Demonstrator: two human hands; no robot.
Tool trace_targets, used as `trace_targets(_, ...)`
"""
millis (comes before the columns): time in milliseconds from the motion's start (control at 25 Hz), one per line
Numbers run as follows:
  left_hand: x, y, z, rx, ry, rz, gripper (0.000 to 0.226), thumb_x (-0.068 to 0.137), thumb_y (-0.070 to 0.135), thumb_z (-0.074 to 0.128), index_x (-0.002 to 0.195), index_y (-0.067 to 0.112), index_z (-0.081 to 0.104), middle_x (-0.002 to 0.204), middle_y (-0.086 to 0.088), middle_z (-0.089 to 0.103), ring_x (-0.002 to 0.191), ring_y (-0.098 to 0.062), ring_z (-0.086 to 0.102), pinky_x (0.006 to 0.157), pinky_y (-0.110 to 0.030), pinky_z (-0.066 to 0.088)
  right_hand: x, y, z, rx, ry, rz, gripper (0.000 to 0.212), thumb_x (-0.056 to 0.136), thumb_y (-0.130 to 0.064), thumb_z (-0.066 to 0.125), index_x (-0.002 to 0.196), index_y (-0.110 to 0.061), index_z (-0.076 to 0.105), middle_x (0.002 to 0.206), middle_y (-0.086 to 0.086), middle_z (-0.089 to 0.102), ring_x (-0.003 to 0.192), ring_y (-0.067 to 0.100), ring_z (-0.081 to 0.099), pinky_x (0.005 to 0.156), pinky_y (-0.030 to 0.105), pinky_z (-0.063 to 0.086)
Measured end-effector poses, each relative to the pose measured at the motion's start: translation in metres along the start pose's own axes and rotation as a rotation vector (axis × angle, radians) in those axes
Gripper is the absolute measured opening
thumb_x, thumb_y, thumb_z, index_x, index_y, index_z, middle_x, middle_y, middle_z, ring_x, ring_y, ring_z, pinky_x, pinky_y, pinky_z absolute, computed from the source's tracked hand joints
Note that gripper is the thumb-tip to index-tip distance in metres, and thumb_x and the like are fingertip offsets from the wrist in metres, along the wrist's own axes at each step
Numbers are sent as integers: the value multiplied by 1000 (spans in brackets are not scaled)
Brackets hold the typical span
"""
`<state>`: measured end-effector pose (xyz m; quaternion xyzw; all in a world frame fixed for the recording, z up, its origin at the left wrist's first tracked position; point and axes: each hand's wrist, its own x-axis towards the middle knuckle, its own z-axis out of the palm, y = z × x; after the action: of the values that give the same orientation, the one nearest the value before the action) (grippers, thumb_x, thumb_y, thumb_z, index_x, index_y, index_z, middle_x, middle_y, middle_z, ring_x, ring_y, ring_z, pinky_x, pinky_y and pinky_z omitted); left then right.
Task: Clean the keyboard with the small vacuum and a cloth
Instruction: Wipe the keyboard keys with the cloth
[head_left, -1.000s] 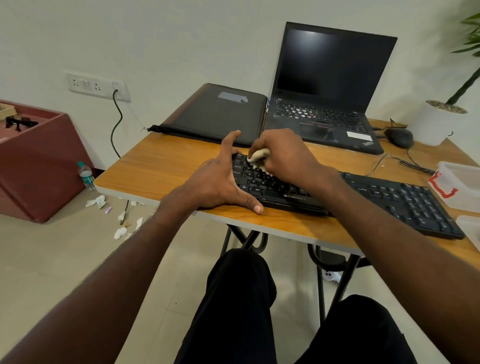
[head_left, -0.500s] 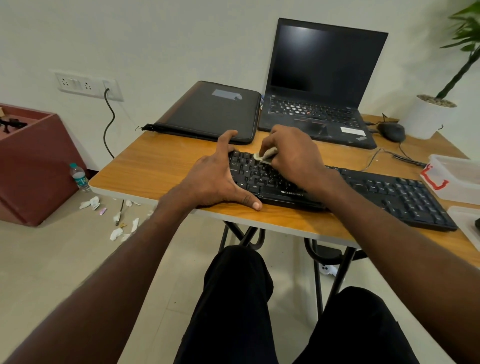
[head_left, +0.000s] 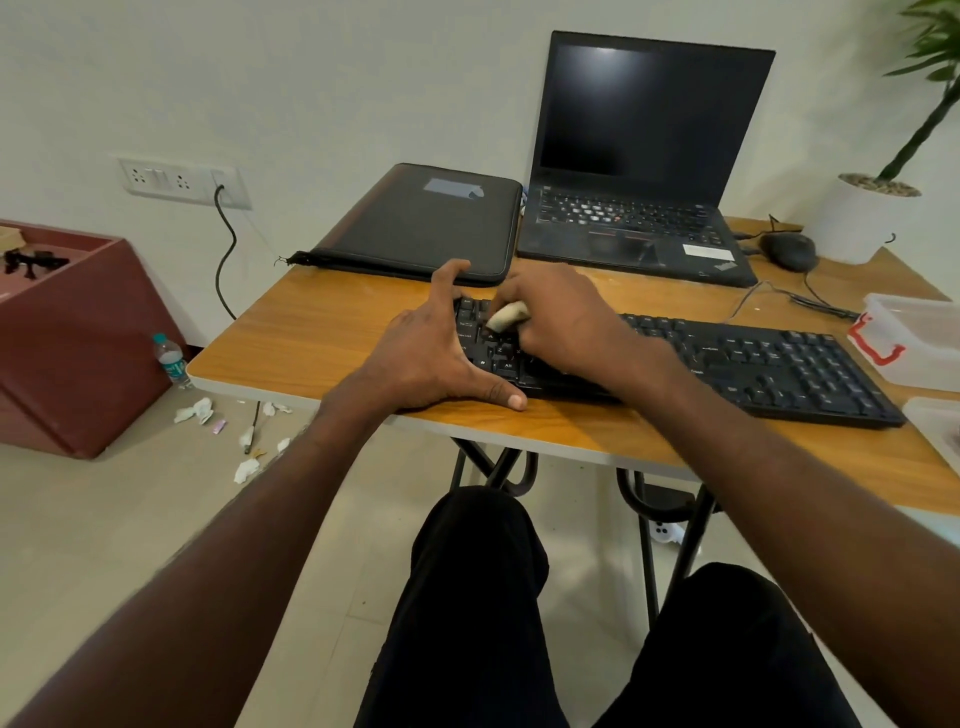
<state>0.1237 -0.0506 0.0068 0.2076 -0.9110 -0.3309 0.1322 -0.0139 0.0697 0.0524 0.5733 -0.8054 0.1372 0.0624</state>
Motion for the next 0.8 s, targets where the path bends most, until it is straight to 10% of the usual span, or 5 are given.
trace_targets(280,-2,3,-1,-4,-19,25,164,29,99,79,162,37,4,164,-4,43,147,-33,46,122,-59,36,23,-5,-18,187,-124,103,16,84,-22,74,99,-26,77,87,-3,73,80,12,69,59,25,49)
trace_targets(800,0,-2,0,-16,6,-14,163,25,97,81,158,45,4,163,-5,42,146,-34,45,120,-59,40,-14,36,-19,-13,-6,131,25,85,-8,74,103,-25,79,97,-1,74,88,17,66,68,32,50)
